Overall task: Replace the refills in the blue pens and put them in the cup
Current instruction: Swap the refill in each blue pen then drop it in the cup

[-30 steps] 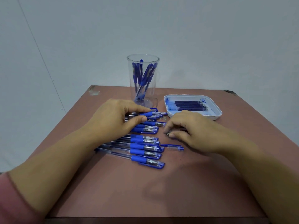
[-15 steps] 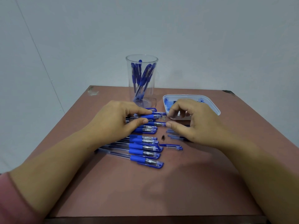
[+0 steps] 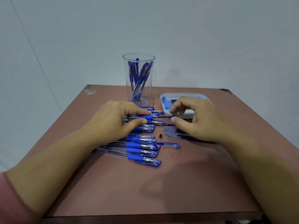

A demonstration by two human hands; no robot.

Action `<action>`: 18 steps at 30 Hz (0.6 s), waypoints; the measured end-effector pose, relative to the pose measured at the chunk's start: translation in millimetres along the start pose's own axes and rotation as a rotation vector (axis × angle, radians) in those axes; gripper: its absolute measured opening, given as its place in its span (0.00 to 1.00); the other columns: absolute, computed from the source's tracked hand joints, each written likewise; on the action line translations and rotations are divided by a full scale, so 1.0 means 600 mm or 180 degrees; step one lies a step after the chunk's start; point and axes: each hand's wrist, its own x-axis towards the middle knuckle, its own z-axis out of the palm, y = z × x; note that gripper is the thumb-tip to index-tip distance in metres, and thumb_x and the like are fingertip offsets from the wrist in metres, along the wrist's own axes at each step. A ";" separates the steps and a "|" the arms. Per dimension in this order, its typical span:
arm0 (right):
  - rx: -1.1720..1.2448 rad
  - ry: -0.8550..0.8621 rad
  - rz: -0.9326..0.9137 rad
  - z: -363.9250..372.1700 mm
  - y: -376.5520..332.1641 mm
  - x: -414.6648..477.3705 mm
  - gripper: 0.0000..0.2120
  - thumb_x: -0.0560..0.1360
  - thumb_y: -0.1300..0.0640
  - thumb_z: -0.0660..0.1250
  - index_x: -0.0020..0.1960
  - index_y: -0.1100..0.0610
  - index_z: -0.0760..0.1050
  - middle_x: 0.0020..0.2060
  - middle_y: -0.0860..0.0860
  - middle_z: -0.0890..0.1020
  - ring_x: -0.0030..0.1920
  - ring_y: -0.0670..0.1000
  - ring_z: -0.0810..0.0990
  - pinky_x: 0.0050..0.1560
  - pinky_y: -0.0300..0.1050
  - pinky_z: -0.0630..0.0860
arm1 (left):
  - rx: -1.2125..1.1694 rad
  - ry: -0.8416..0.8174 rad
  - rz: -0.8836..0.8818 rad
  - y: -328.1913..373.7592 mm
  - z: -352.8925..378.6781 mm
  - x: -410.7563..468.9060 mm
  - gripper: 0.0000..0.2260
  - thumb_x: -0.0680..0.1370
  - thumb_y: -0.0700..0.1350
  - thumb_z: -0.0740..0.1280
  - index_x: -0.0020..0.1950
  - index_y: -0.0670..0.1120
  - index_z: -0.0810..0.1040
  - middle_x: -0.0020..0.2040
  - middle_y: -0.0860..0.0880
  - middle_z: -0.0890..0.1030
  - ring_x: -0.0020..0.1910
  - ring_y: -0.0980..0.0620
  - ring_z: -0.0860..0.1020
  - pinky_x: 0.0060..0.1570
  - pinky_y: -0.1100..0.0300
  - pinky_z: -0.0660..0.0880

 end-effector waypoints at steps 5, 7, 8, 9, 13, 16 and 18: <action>0.0070 -0.0113 -0.0132 0.021 -0.014 0.008 0.06 0.73 0.54 0.72 0.48 0.44 0.80 0.41 0.37 0.81 0.47 0.38 0.79 0.47 0.29 0.73 | 0.0020 -0.0006 0.0033 0.000 0.001 0.000 0.12 0.74 0.53 0.71 0.58 0.59 0.82 0.50 0.60 0.84 0.48 0.63 0.81 0.48 0.56 0.79; 0.0011 -0.0069 -0.0085 0.013 -0.007 0.006 0.08 0.73 0.57 0.71 0.45 0.43 0.78 0.39 0.38 0.81 0.45 0.39 0.79 0.45 0.30 0.73 | 0.0037 -0.0007 0.0040 0.000 0.000 0.000 0.12 0.74 0.53 0.71 0.58 0.58 0.82 0.50 0.59 0.84 0.48 0.62 0.81 0.48 0.56 0.79; -0.0033 -0.0027 -0.0070 0.008 -0.003 0.005 0.10 0.73 0.57 0.71 0.43 0.42 0.77 0.38 0.38 0.81 0.45 0.40 0.79 0.45 0.31 0.72 | 0.0039 -0.0006 0.0038 0.000 0.000 0.000 0.13 0.74 0.53 0.71 0.58 0.58 0.82 0.50 0.59 0.84 0.48 0.62 0.81 0.48 0.56 0.79; -0.0073 0.0004 -0.0071 0.005 0.000 0.003 0.11 0.72 0.57 0.71 0.42 0.41 0.75 0.38 0.38 0.81 0.44 0.40 0.79 0.45 0.32 0.73 | 0.0034 -0.0004 0.0038 0.000 0.000 0.000 0.12 0.74 0.52 0.71 0.58 0.58 0.82 0.50 0.59 0.84 0.48 0.62 0.81 0.48 0.57 0.79; -0.0115 0.0013 -0.0206 0.015 -0.007 0.004 0.09 0.71 0.50 0.74 0.48 0.41 0.78 0.41 0.38 0.82 0.47 0.41 0.79 0.48 0.33 0.73 | 0.0057 -0.0022 0.0065 0.002 0.002 0.000 0.12 0.74 0.52 0.72 0.57 0.60 0.82 0.44 0.63 0.83 0.42 0.65 0.80 0.43 0.65 0.76; -0.0099 0.0005 -0.0151 0.022 -0.010 0.009 0.07 0.72 0.50 0.74 0.50 0.43 0.82 0.40 0.37 0.80 0.47 0.38 0.78 0.47 0.29 0.72 | 0.0073 -0.0049 0.0076 0.006 0.003 0.000 0.12 0.74 0.52 0.72 0.57 0.60 0.82 0.45 0.60 0.84 0.43 0.63 0.80 0.43 0.65 0.76; -0.0145 -0.0020 -0.0067 0.017 -0.005 0.009 0.06 0.72 0.51 0.73 0.48 0.42 0.81 0.40 0.38 0.81 0.46 0.38 0.78 0.47 0.30 0.72 | 0.0066 -0.0044 0.0059 0.005 0.002 0.000 0.12 0.74 0.53 0.71 0.57 0.59 0.82 0.47 0.60 0.84 0.44 0.62 0.81 0.44 0.64 0.77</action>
